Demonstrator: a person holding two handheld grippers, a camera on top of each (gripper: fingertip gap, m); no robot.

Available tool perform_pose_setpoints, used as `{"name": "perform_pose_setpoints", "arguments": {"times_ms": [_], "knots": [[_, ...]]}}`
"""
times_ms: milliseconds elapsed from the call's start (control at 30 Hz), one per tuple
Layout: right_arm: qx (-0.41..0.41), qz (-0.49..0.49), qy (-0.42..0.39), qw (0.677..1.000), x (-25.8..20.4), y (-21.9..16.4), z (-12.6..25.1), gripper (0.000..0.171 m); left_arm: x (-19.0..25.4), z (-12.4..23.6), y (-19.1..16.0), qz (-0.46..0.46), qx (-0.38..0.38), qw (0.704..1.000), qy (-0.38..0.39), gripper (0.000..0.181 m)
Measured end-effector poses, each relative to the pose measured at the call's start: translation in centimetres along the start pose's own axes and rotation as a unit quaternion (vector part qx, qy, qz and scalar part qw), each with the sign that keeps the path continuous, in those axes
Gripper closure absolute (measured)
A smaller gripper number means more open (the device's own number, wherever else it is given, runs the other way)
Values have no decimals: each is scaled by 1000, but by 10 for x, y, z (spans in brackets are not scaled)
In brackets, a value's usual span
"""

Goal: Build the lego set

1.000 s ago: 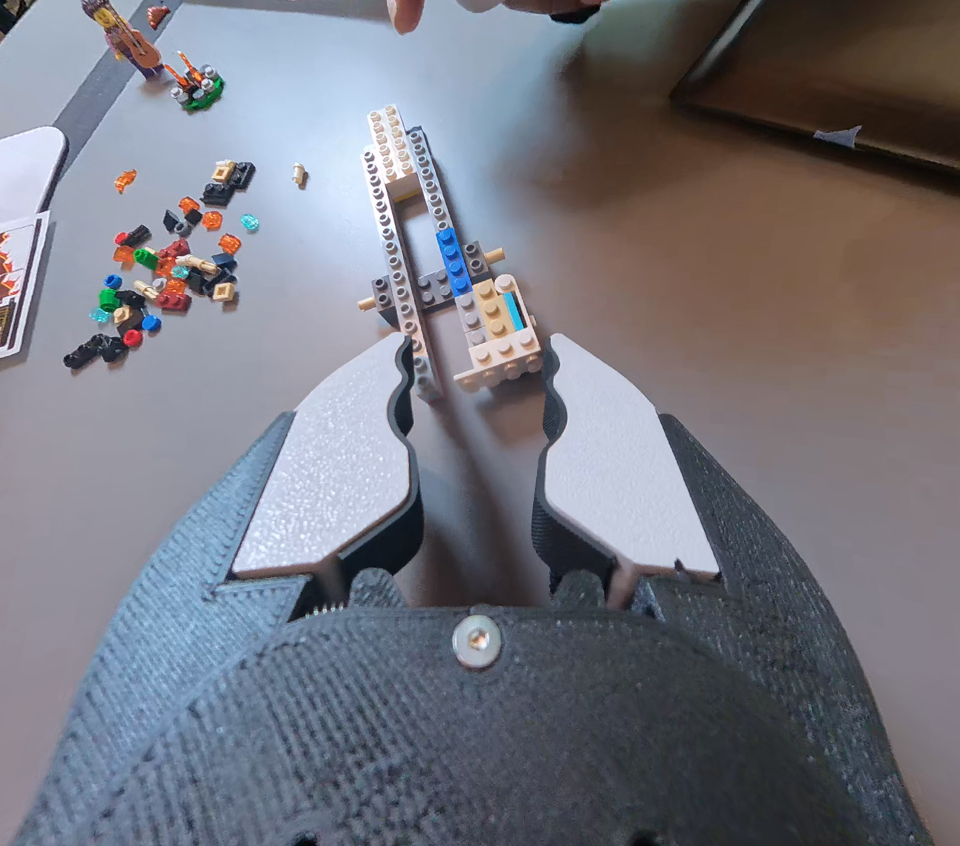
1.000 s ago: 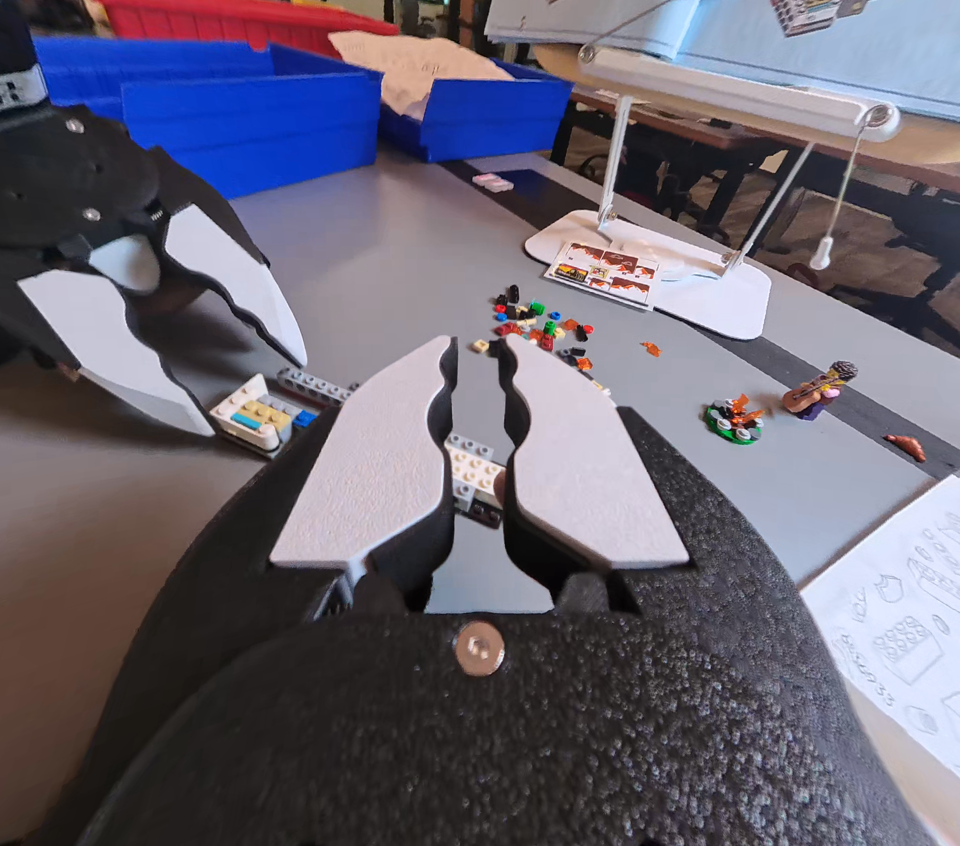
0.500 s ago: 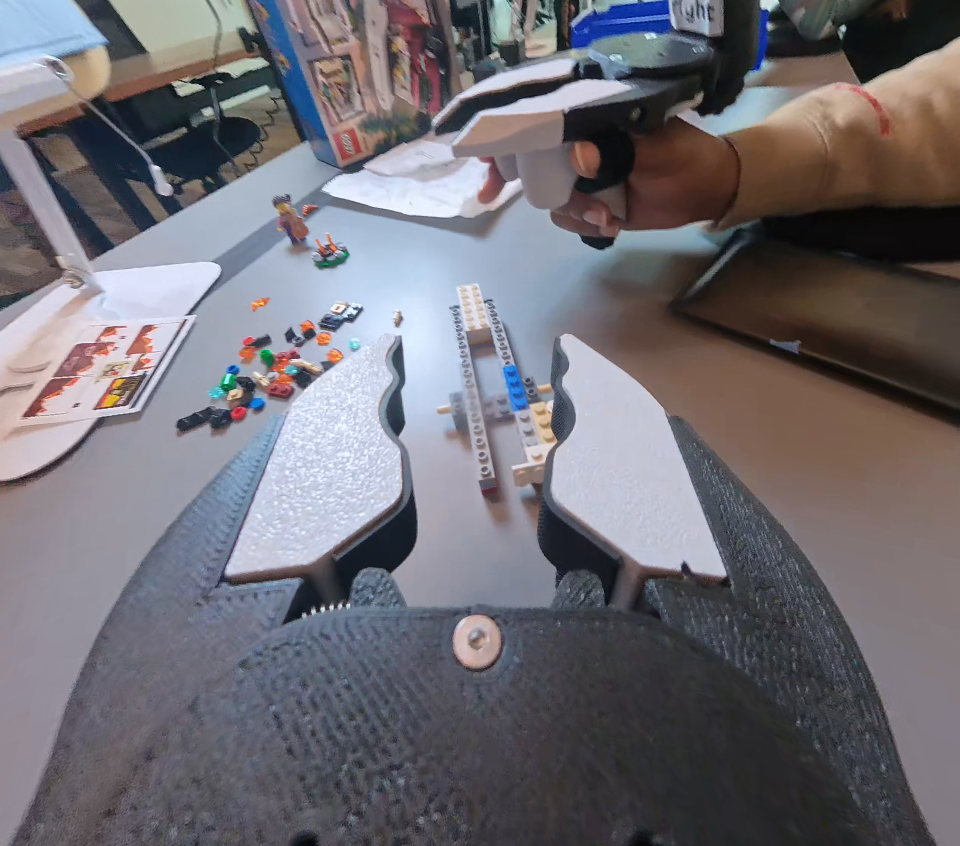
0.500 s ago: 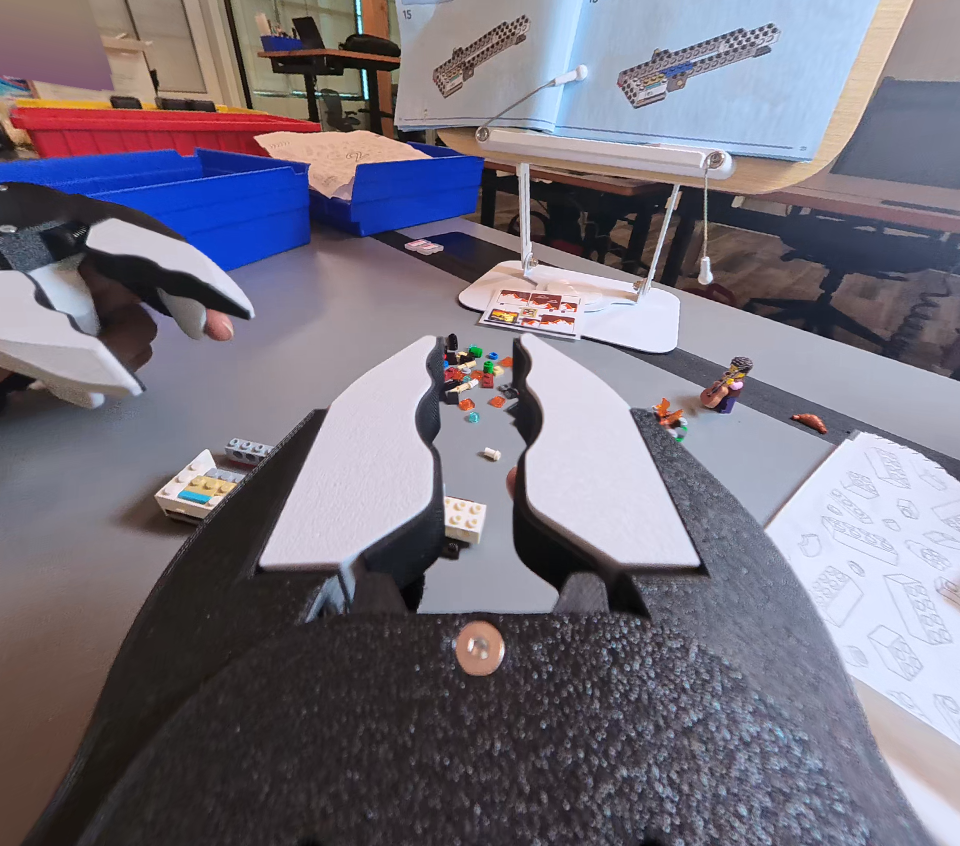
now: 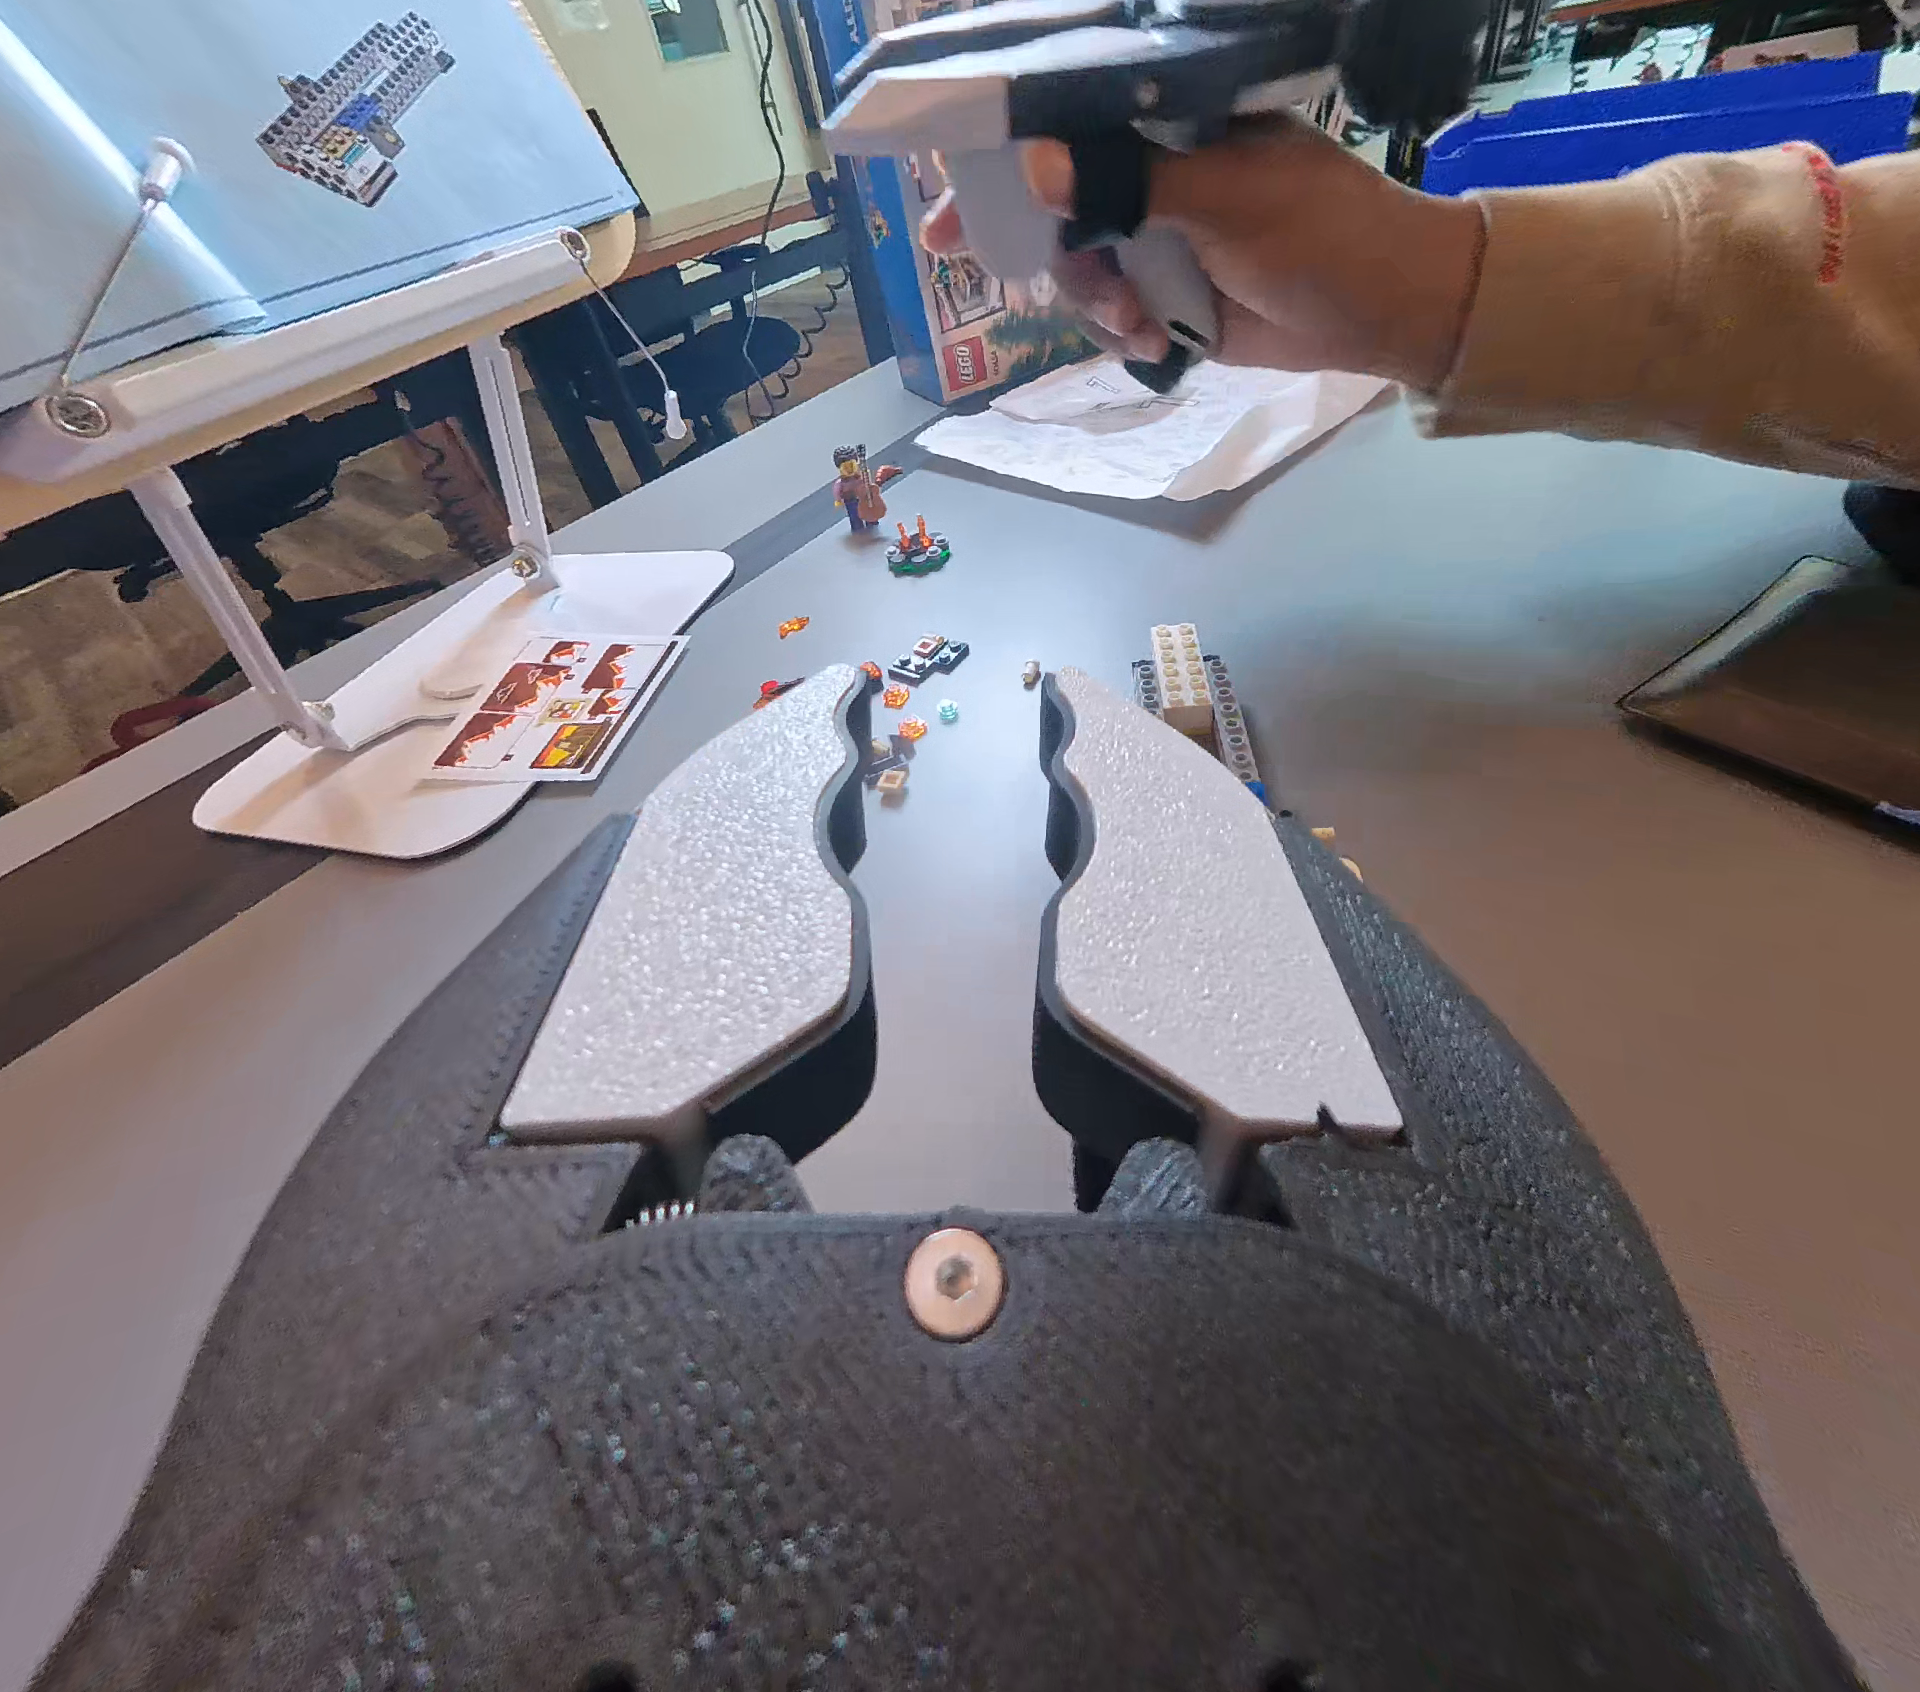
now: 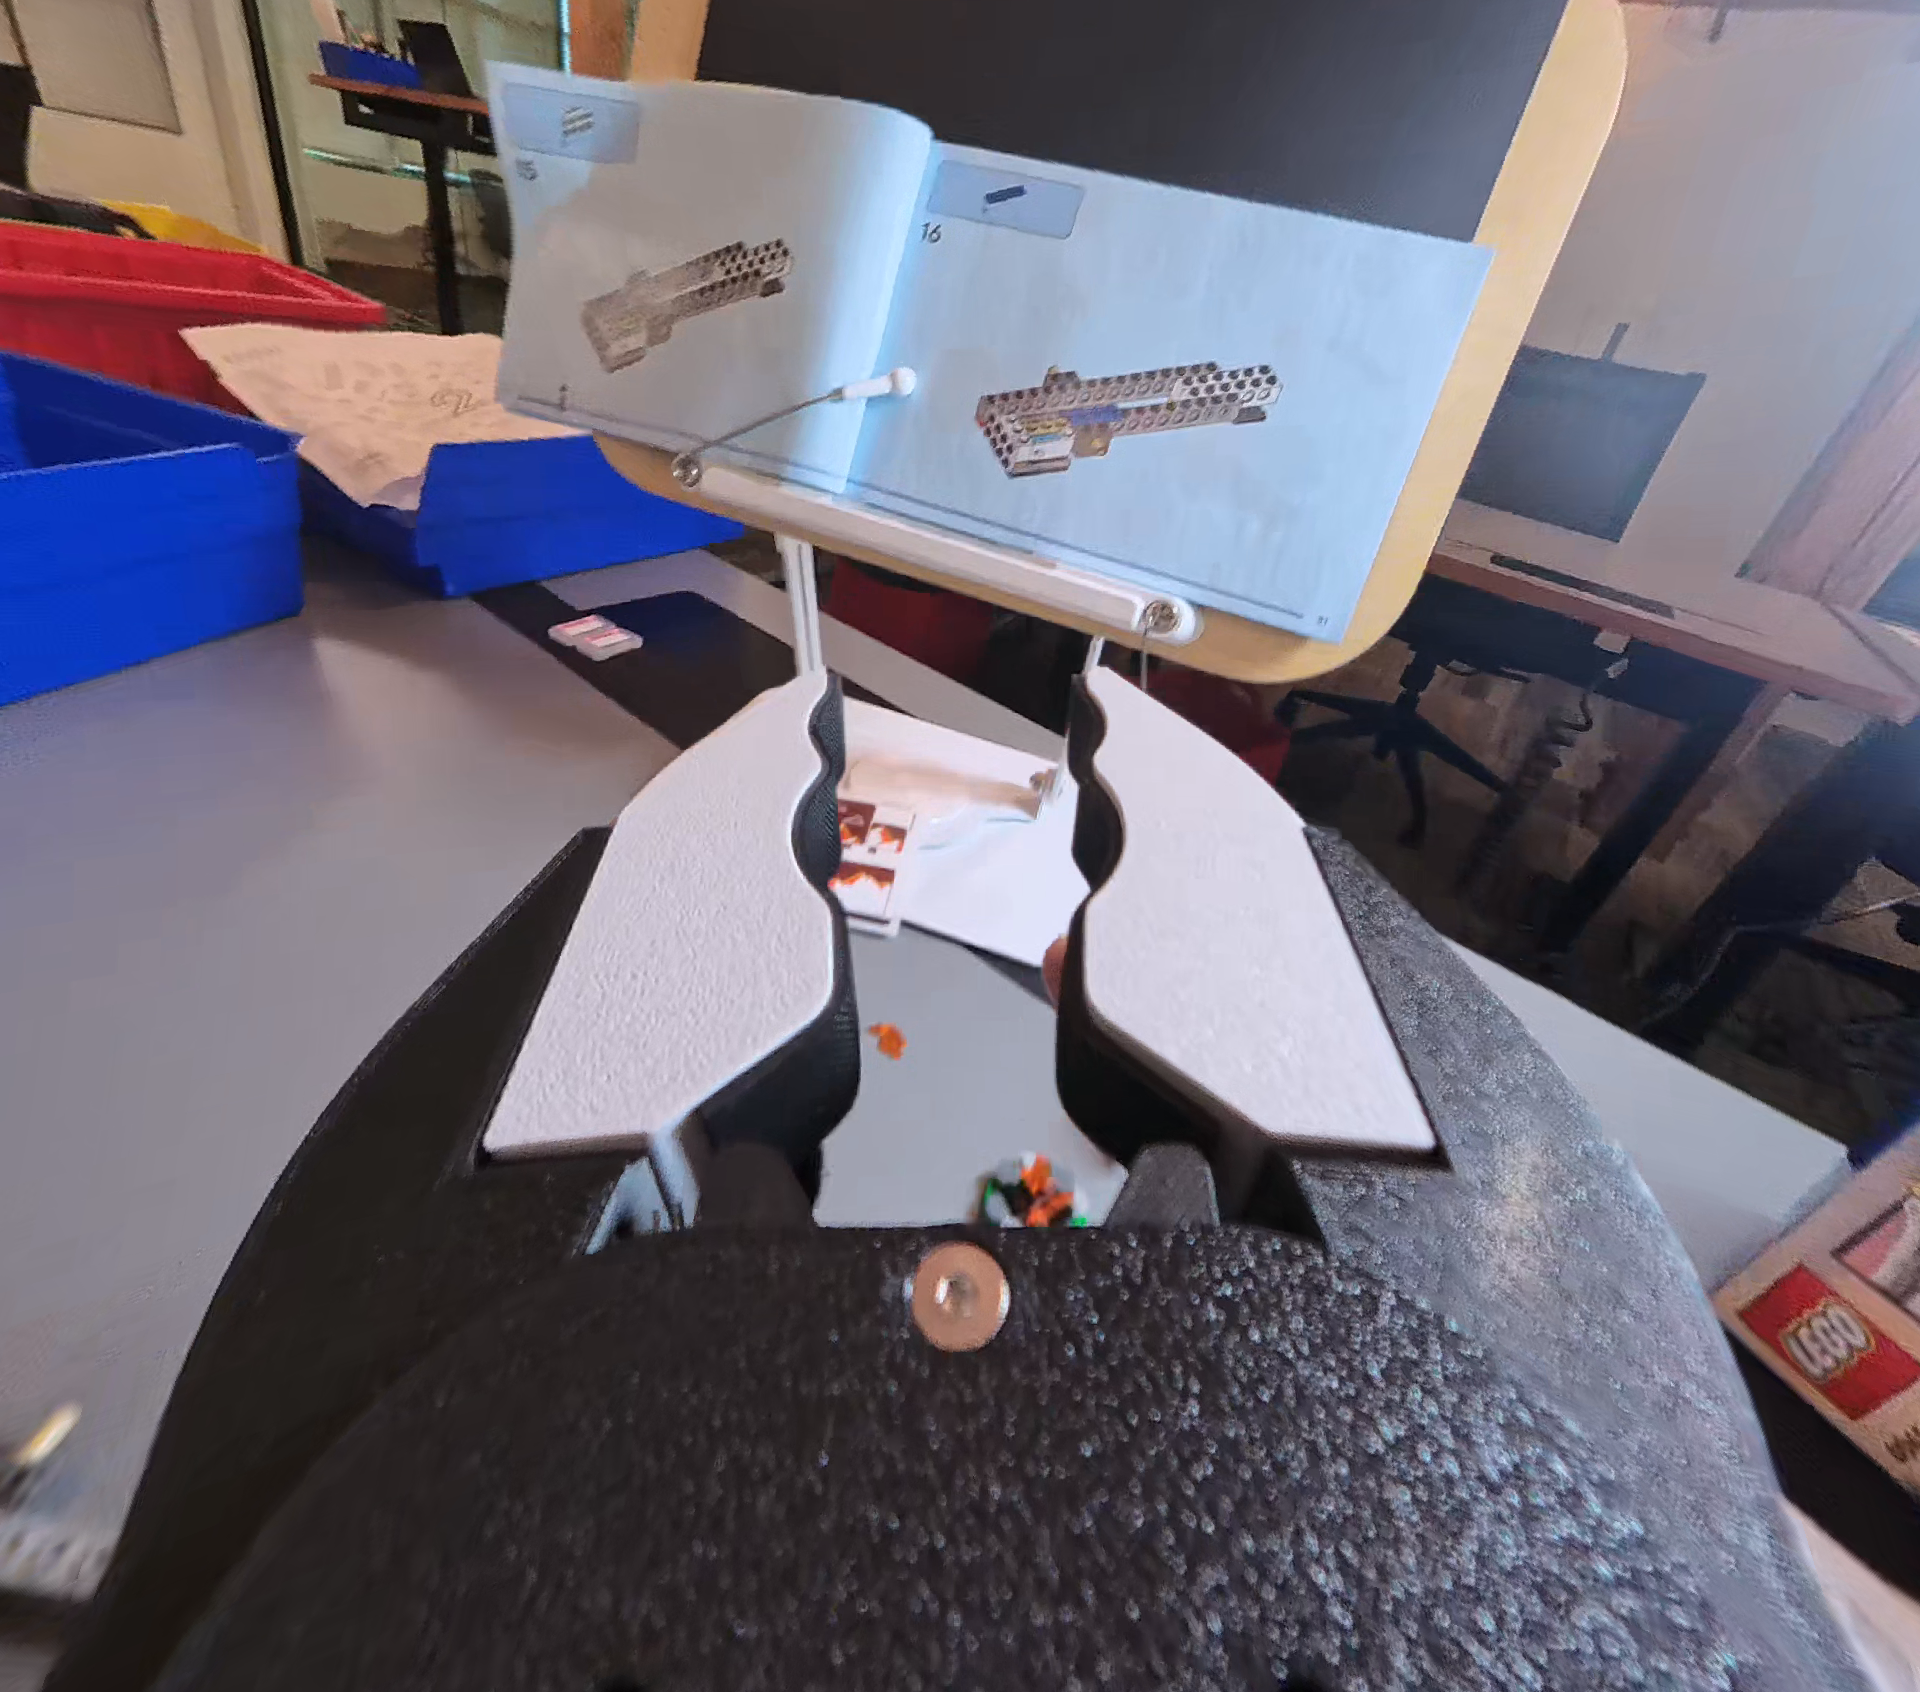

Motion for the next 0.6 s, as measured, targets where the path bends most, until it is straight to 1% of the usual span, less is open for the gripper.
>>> {"name": "perform_pose_setpoints", "arguments": {"times_ms": [100,233,367,500,600], "knots": [[4,6,-16,1000,14,6,-27,126,2,-2,-2,-12,-7,1000,-2,150],[-9,54,-44,998,38,14,-70,122,3,-4,-6,-26,-20,999,1,150],[-41,90,-60,993,68,22,-113,110,1,-6,-12,-35,-35,999,14,152],[-43,100,-75,991,93,34,-140,97,-1,-7,-17,-43,-49,997,36,154],[-55,104,-69,991,101,36,-155,92,-1,-11,-21,-53,-58,996,45,155]]}}
Point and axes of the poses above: each gripper's, where its closed fingertips meet, z back along the fingers, y out of its top, x = y × z across the jaws, the point moved 5 cm from there along z, back along the fingers, and after that the axes turned 2 degrees about x, right-handed, at the moved point
